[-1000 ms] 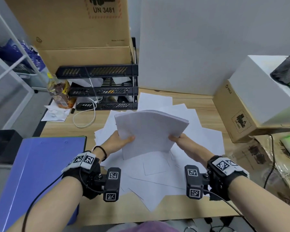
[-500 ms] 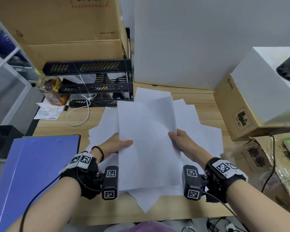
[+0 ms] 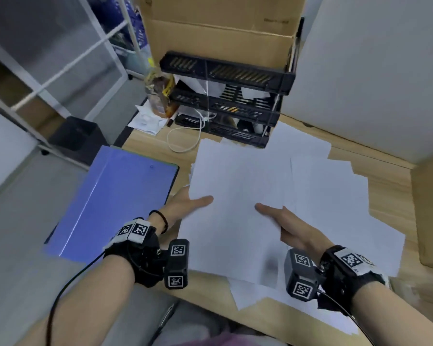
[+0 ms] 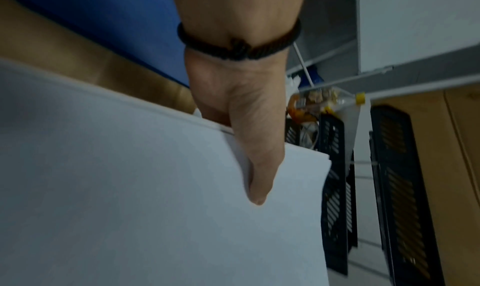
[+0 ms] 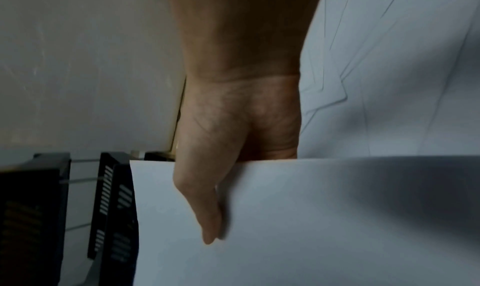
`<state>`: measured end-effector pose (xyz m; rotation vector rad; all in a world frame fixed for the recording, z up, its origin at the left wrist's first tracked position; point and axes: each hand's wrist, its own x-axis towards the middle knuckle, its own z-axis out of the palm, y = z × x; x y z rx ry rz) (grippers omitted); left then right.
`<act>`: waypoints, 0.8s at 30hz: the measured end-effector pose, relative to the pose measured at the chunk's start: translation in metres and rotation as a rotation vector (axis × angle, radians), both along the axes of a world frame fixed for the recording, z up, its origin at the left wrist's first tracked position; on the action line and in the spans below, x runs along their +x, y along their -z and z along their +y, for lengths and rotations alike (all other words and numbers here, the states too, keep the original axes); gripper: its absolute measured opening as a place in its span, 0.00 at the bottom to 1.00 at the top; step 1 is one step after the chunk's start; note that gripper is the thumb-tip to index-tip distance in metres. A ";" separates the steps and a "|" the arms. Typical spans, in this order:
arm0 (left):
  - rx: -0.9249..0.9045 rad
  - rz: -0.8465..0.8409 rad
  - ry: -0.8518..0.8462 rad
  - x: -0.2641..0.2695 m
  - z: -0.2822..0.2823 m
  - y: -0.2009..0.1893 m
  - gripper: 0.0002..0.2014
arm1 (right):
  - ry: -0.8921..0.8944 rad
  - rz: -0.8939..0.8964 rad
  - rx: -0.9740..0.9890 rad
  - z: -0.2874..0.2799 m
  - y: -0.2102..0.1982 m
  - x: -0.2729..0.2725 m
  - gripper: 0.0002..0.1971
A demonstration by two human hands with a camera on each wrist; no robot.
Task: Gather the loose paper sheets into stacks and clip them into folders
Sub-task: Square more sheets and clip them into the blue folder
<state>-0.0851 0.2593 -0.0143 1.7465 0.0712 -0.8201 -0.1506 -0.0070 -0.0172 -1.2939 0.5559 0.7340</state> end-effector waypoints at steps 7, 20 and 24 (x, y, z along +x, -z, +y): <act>0.128 -0.049 -0.191 -0.018 0.086 0.015 0.13 | -0.313 -0.041 -0.137 0.077 0.018 0.027 0.18; 0.770 -0.124 -0.558 -0.062 0.243 0.061 0.37 | -0.360 0.054 -0.295 0.174 0.054 0.032 0.16; 0.809 -0.134 -0.494 -0.068 0.248 0.068 0.43 | -0.356 0.075 -0.318 0.185 0.073 0.030 0.26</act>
